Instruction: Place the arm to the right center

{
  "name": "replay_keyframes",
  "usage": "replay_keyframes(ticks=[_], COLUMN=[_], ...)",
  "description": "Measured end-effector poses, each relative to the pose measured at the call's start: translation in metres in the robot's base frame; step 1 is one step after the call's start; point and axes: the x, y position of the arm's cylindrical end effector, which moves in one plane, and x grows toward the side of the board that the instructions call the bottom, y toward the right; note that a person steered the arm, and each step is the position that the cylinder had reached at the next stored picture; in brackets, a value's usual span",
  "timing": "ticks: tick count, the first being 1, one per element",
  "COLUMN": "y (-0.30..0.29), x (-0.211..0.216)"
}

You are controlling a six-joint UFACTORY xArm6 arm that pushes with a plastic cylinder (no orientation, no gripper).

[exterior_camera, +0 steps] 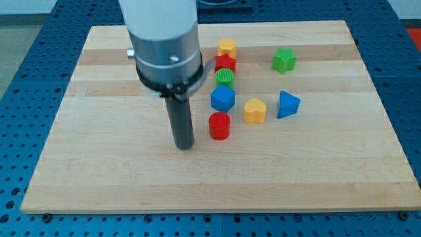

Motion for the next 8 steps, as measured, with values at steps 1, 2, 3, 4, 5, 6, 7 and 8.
replay_keyframes(ticks=[1,2,3,4,5,6,7,8], y=[0.007,0.031,0.031,0.049,0.049,0.049,0.085,0.162], x=[0.006,-0.010,-0.010,-0.019,-0.020,-0.017,0.025,0.049])
